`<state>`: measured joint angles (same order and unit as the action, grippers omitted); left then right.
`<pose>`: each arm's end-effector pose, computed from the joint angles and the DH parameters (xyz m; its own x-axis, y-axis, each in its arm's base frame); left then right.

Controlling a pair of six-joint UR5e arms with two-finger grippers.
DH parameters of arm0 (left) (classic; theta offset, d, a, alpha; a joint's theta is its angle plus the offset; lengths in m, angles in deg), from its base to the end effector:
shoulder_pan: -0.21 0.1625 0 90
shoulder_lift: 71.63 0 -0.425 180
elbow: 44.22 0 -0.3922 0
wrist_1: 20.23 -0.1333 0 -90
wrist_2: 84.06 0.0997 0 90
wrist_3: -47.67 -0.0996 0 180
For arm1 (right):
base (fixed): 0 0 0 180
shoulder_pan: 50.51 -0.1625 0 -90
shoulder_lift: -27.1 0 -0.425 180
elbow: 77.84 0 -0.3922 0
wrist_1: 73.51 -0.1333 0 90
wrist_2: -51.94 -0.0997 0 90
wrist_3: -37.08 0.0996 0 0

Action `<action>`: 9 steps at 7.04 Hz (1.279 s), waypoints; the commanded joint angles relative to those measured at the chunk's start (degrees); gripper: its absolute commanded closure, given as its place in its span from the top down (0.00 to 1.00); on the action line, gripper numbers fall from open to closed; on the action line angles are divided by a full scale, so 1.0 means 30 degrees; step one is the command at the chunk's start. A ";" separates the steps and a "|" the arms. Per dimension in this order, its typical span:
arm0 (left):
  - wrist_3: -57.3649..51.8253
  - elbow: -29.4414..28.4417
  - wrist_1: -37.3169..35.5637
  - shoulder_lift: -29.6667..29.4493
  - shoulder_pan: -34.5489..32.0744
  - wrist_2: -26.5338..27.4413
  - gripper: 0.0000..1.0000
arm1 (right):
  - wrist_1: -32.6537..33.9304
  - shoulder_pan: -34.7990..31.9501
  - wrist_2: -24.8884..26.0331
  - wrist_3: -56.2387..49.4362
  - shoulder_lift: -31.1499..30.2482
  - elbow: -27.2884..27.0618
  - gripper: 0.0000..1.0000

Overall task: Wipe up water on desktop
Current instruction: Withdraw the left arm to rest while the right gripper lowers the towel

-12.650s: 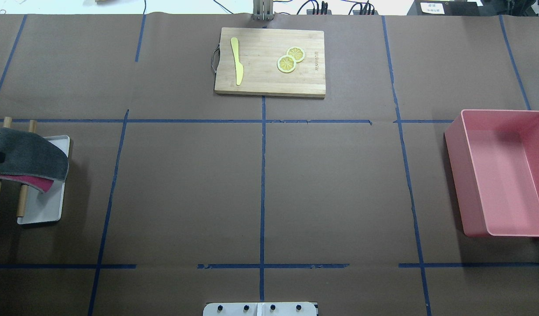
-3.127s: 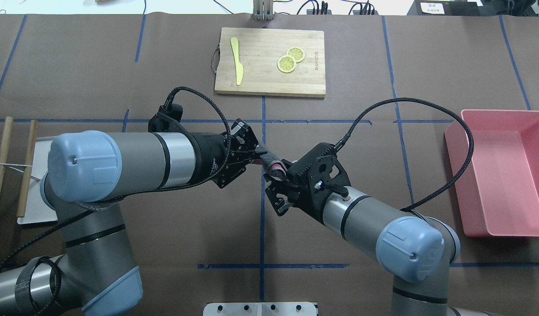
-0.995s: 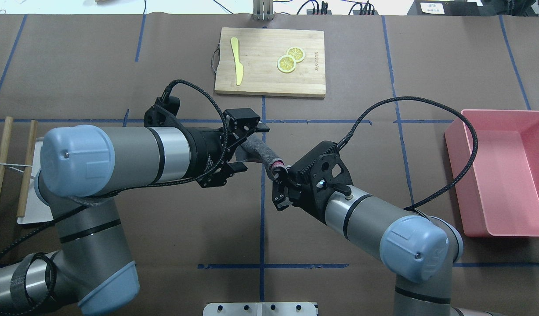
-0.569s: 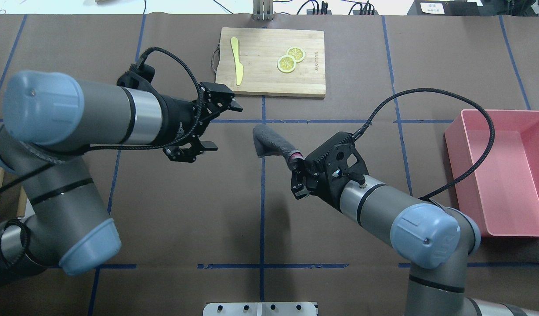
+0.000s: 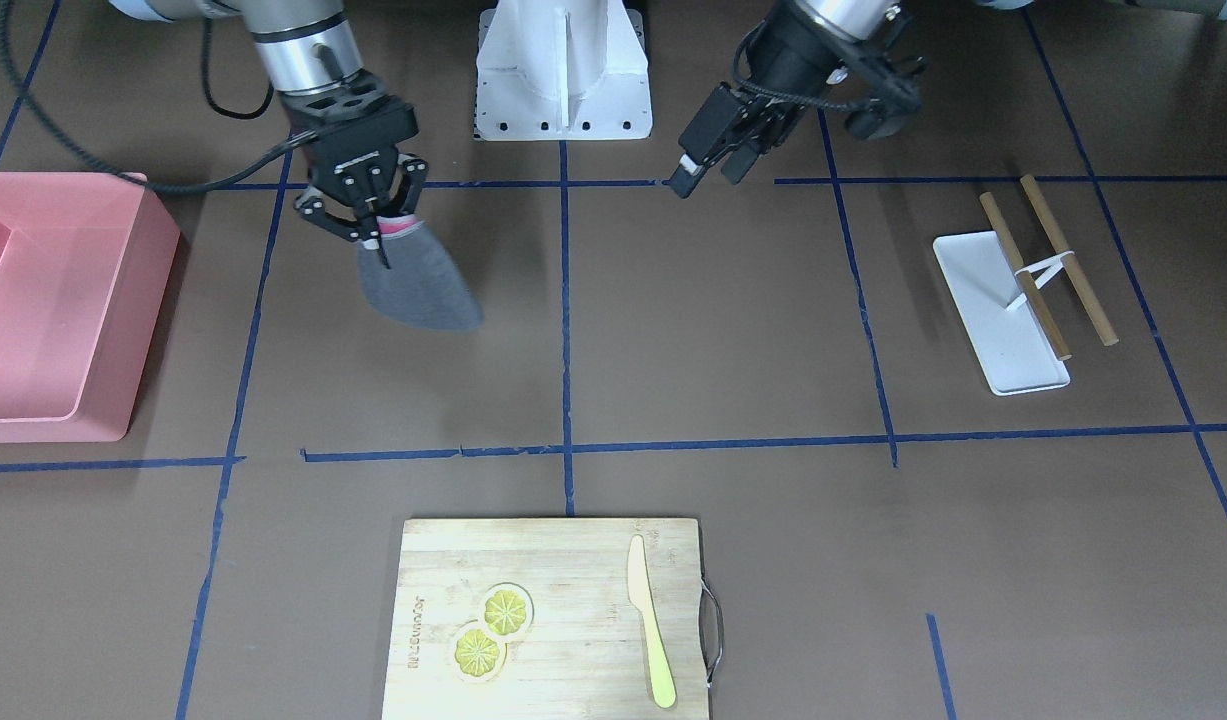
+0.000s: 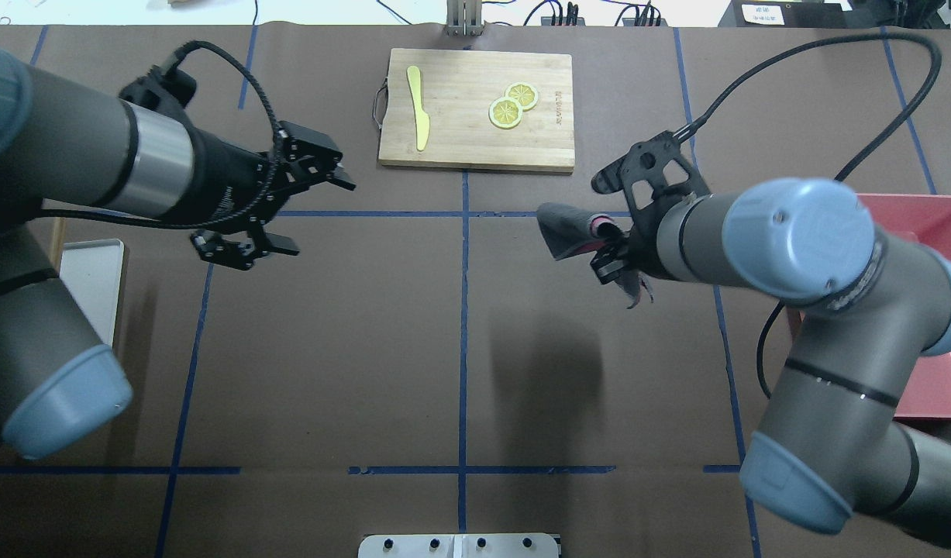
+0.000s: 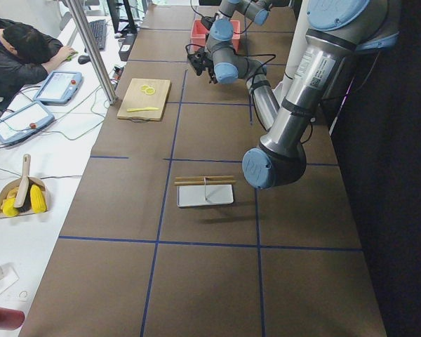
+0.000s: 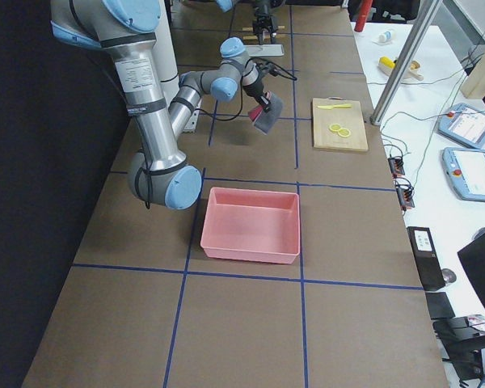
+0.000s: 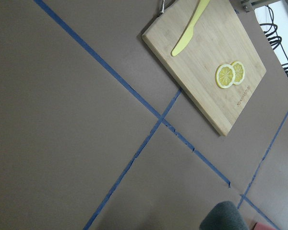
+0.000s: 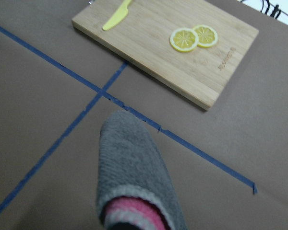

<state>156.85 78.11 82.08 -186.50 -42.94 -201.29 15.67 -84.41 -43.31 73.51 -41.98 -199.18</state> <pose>0.3114 -0.4122 0.1560 0.1441 -0.5355 -0.8321 0.3629 0.8109 -0.4590 -0.3715 -0.3992 0.2292 0.6941 -0.4989 0.5190 0.1074 0.7846 0.6106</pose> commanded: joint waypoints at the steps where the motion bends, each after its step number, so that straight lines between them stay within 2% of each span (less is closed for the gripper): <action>1: -0.5510 0.2538 -0.3675 0.1806 -0.0994 -0.0769 1.00 | 0.4354 -0.1500 -0.1650 -0.0422 0.0784 -0.0013 0.00; 2: -0.8443 0.3422 -0.6102 0.2076 -0.1317 -0.0739 1.00 | 0.6232 -0.1735 -0.1563 -0.1904 0.1196 0.0162 0.00; 3: -1.1459 0.3866 -0.8591 0.2108 -0.1871 -0.0739 1.00 | 0.6917 -0.1911 -0.1620 -0.2586 0.1200 0.0482 0.00; 4: -1.4100 0.4190 -1.0124 0.2224 -0.2631 -0.0768 1.00 | 0.7040 -0.1826 -0.1708 -0.2622 0.1432 0.1965 0.01; 8: -2.0381 0.4134 -1.0491 0.5323 -0.6525 -0.1877 1.00 | 0.6837 -0.2000 -0.2555 -0.4144 0.1784 0.5079 0.00; 9: -2.2165 0.3989 -1.0491 0.5853 -0.7956 -0.3129 1.00 | 0.6778 -0.1972 -0.2616 -0.4349 0.1844 0.6129 0.00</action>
<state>96.57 90.42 50.65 -171.22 -62.17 -207.22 36.17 -90.28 -50.68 61.41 -36.83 -184.19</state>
